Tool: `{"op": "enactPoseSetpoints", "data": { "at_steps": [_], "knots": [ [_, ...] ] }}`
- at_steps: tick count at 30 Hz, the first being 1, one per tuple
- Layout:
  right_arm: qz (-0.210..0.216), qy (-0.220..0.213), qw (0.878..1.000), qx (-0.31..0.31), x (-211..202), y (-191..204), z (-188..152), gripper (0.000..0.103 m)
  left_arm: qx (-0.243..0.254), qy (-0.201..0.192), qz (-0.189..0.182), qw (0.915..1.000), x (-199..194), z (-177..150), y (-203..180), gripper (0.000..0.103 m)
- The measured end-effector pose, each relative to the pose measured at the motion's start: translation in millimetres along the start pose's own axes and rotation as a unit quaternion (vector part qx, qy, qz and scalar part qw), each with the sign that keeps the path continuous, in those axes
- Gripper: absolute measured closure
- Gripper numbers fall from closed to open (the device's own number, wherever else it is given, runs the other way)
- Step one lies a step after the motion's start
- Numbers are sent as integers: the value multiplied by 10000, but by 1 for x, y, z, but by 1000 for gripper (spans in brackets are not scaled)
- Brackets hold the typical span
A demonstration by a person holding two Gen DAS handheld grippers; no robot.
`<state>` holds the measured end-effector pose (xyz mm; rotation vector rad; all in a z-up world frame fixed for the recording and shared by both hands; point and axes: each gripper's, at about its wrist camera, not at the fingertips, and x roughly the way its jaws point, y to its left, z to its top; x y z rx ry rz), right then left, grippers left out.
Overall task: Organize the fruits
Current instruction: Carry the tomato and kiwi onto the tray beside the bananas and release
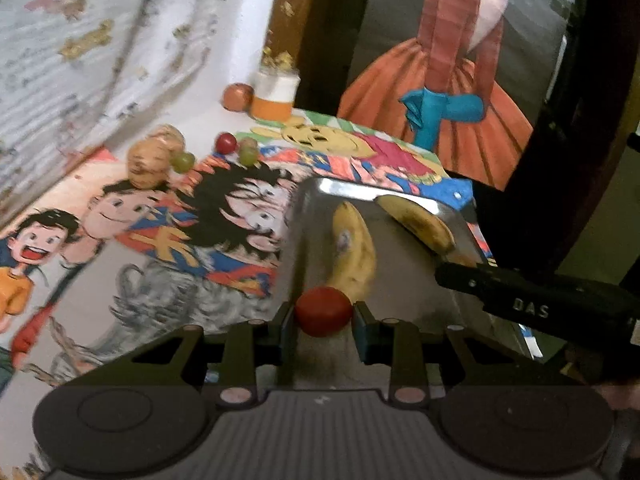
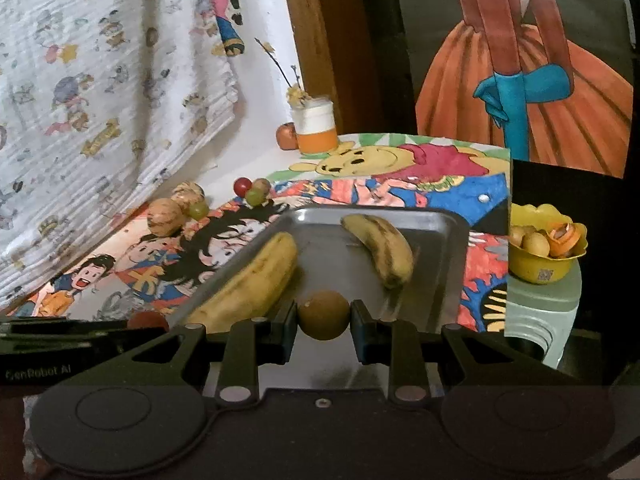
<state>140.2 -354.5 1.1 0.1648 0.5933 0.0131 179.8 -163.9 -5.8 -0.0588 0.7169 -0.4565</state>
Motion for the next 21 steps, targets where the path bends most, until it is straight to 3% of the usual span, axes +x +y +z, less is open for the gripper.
{"op": "enactPoseSetpoints", "data": {
  "at_steps": [21],
  "knots": [
    [45, 43, 9999, 93, 13, -12, -12, 72, 2, 161, 91, 9998, 15, -8, -9, 68]
  ]
}}
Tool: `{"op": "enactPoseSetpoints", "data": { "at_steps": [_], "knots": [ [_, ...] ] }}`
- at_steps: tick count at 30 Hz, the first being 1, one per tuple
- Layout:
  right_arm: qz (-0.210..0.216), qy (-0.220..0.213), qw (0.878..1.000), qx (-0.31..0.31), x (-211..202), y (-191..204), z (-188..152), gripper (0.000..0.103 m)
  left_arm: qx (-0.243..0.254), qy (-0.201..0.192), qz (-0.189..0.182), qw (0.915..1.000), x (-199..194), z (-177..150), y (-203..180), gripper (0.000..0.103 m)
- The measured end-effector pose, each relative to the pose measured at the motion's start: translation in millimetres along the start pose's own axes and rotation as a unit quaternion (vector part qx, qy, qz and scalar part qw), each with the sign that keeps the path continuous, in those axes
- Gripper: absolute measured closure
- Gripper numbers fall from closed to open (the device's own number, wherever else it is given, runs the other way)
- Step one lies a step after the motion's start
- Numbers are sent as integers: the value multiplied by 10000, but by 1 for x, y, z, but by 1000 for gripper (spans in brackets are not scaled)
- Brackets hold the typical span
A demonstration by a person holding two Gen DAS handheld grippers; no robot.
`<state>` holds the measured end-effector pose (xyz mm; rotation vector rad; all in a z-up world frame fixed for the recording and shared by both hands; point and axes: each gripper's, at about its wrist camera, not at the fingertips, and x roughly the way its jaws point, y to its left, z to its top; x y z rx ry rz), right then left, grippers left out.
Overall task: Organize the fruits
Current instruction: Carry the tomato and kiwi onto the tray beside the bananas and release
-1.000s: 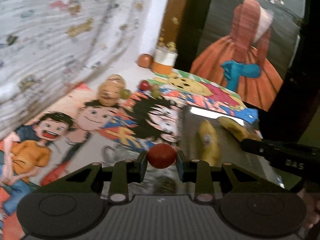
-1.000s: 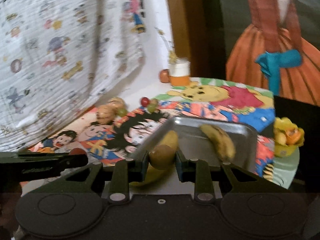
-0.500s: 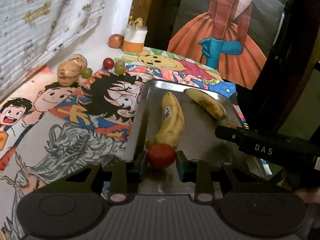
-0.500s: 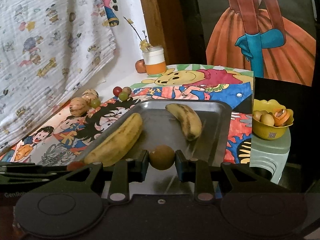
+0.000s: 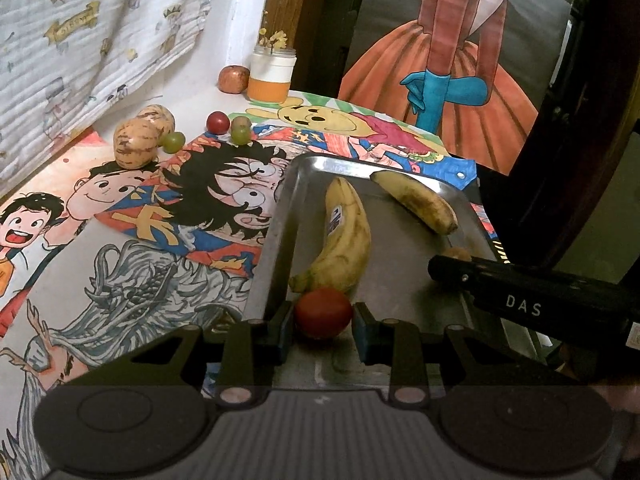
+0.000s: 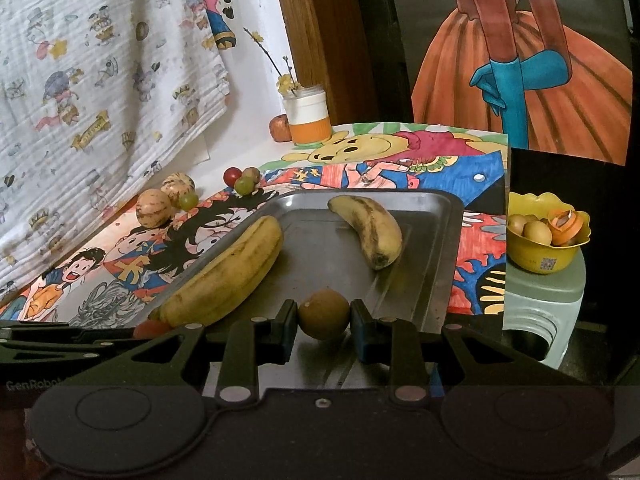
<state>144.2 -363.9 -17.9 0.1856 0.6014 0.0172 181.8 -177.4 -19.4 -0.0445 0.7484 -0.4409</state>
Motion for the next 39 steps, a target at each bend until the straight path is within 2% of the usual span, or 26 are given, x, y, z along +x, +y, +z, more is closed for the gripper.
{"op": "enactPoseSetpoints", "data": {
  "at_steps": [16, 19, 24, 25, 26, 27, 30, 32, 36, 39],
  "knots": [
    [-19, -24, 10000, -29, -1, 0, -2, 70, -81, -52, -34, 9999, -2, -1, 4, 68],
    [-28, -52, 10000, -36, -2, 0, -2, 70, -116, -88, -50, 9999, -5, -2, 5, 65],
    [-79, -179, 9998, -55, -13, 4, 0, 60, -189, -294, -22, 9994, -16, -4, 7, 58],
    [-94, -204, 9997, -55, -15, 5, 1, 58, -205, -366, -10, 9991, -20, -4, 7, 52],
    [-109, -235, 9997, -52, -18, 6, 2, 55, -229, -435, 24, 9988, -24, -5, 8, 40],
    [-120, -258, 9996, -48, -20, 7, 1, 51, -256, -517, 81, 9983, -27, -6, 9, 36],
    [-149, -346, 9993, -26, -28, 11, 2, 41, -288, -701, 208, 9969, -39, -7, 11, 31],
    [-143, -403, 9991, 4, -35, 13, 2, 35, -360, -788, 212, 9960, -47, -7, 13, 22],
    [-179, -536, 9984, 2, -50, 19, 2, 23, -442, -1031, 359, 9930, -66, -9, 17, 14],
    [-215, -617, 9979, -27, -62, 24, 1, 16, -555, -1168, 486, 9904, -79, -10, 21, 4]
  ]
}}
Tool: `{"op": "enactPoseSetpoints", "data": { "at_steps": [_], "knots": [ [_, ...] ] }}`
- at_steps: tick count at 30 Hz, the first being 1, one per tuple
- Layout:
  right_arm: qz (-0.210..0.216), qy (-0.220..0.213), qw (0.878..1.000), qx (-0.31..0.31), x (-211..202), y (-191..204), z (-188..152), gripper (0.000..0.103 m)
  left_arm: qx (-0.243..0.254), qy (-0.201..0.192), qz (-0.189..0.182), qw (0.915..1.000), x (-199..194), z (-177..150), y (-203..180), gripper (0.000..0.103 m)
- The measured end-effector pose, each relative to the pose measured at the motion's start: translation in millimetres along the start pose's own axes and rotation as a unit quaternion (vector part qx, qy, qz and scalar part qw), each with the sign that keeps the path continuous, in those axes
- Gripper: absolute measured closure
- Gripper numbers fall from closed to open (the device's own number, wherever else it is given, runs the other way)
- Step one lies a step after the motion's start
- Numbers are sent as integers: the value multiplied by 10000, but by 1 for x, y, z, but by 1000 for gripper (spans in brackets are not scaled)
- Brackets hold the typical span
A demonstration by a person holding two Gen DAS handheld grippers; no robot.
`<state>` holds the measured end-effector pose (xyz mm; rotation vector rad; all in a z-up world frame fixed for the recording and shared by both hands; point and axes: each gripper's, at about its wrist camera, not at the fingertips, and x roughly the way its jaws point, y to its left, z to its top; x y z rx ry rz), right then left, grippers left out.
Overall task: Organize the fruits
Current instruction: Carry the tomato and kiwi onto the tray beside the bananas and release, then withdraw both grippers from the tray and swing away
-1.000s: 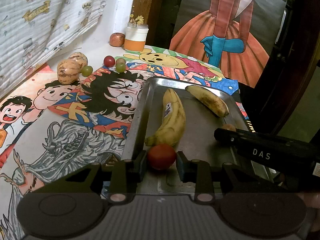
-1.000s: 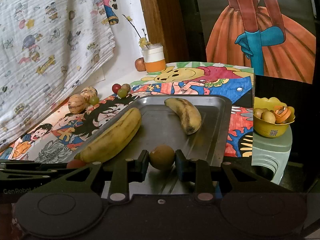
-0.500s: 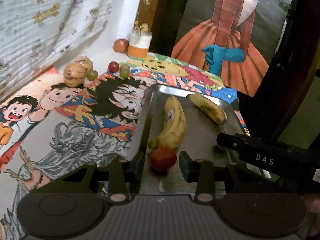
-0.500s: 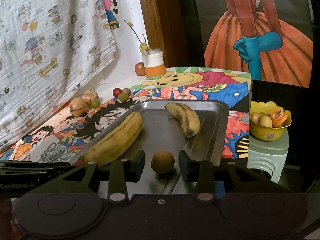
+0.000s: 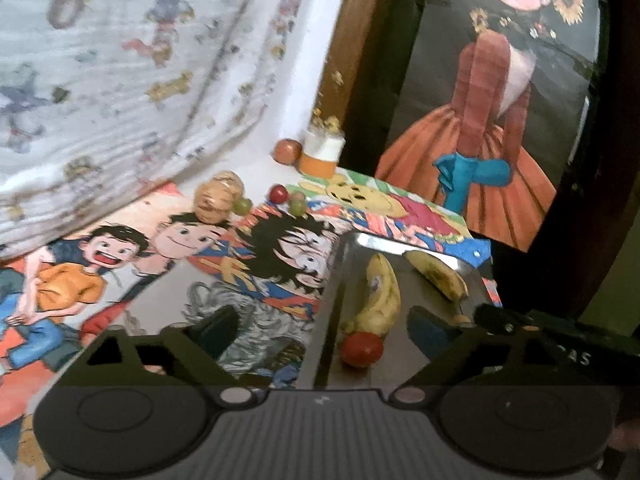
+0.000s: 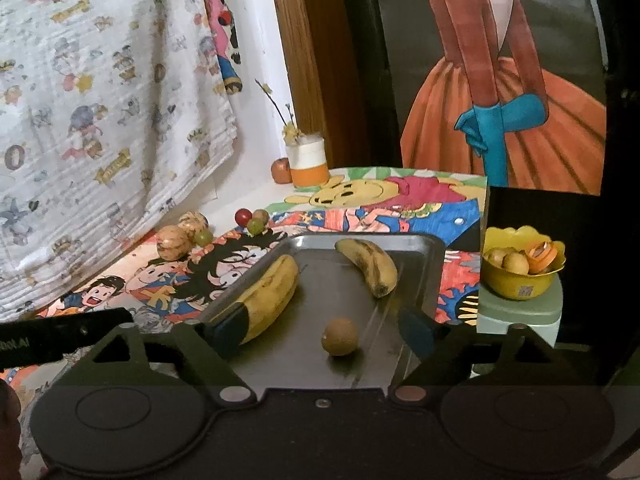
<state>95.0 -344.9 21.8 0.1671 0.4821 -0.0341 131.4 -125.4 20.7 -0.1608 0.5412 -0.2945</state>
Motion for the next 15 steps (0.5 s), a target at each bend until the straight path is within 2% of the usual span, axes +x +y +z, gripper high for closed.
{"op": "enactPoseSetpoints", "data": {
  "at_steps": [2, 6, 11, 15],
  "knots": [
    [-1, -42, 10000, -7, -9, 3, 0, 11, -74, -106, 80, 9999, -10, 1, 4, 1],
    [42, -147, 9999, -8, -28, 10, 1, 2, -221, -146, 137, 9996, -28, 1, 12, 0],
    [61, -217, 9997, 34, -55, 20, 1, 1, -377, -269, 268, 9986, -53, -1, 20, 0],
    [19, -213, 9998, 42, -77, 28, -2, 1, -113, -242, 586, 9979, -70, -4, 18, 0]
  ]
}}
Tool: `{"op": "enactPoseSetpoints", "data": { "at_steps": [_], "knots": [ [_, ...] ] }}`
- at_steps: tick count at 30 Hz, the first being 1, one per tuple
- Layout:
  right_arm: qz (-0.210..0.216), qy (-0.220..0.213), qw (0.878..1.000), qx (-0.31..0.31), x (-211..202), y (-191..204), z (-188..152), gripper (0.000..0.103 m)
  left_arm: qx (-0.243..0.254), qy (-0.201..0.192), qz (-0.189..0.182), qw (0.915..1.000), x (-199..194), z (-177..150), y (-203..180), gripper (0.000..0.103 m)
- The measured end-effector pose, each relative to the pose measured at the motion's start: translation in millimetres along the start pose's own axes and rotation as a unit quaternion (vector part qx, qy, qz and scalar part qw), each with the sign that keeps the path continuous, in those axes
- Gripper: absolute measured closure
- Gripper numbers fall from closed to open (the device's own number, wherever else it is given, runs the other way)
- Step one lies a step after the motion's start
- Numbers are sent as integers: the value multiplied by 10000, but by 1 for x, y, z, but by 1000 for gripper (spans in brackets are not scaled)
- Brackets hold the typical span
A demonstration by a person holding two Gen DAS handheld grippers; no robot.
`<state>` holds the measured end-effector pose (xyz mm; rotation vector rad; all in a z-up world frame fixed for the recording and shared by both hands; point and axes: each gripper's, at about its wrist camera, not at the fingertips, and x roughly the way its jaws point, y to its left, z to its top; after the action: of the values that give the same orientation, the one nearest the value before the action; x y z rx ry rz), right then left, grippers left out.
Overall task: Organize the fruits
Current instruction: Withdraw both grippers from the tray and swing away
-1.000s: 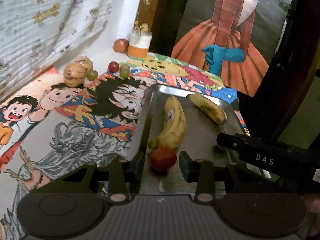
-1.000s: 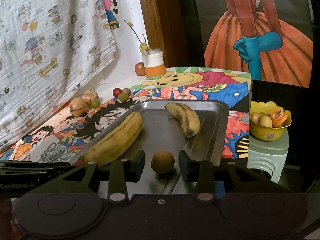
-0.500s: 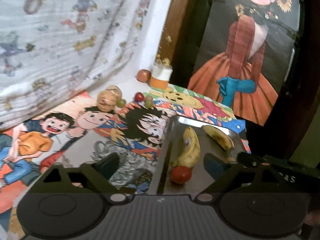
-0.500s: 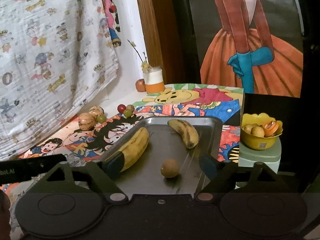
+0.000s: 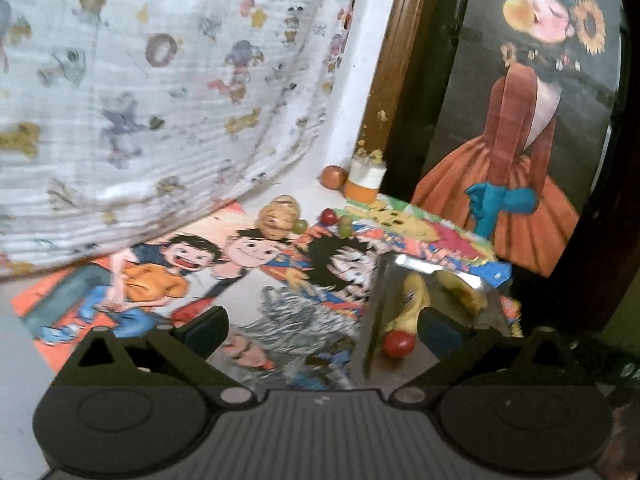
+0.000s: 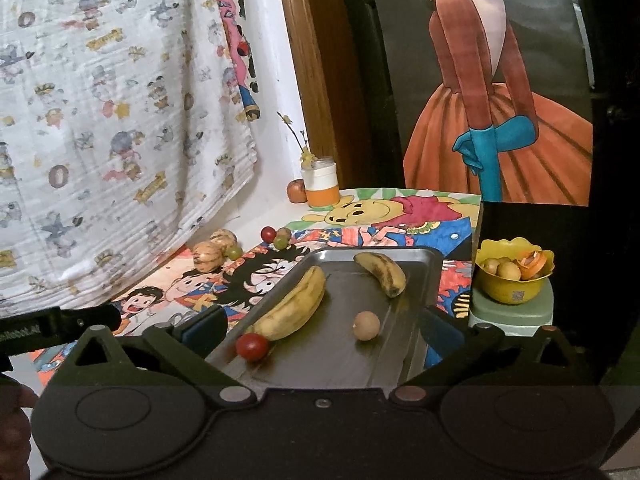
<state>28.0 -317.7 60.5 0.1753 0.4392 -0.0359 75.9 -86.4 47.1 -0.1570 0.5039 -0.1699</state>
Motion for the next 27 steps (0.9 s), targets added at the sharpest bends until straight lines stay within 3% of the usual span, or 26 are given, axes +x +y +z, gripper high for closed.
{"op": "enactPoseSetpoints", "data": {
  "at_steps": [4, 16, 27],
  "knots": [
    [-41, 20, 10000, -48, -20, 9, -4, 1, 279, 76, 281, 9992, -16, -6, 0, 0],
    [-75, 301, 9988, 377, -68, 23, -30, 1, 361, 376, 415, 9978, -57, -20, 10, 0],
    [148, 393, 9988, 237, -97, 49, -43, 1, 308, 457, 501, 9972, -84, -33, 28, 0]
  ]
}}
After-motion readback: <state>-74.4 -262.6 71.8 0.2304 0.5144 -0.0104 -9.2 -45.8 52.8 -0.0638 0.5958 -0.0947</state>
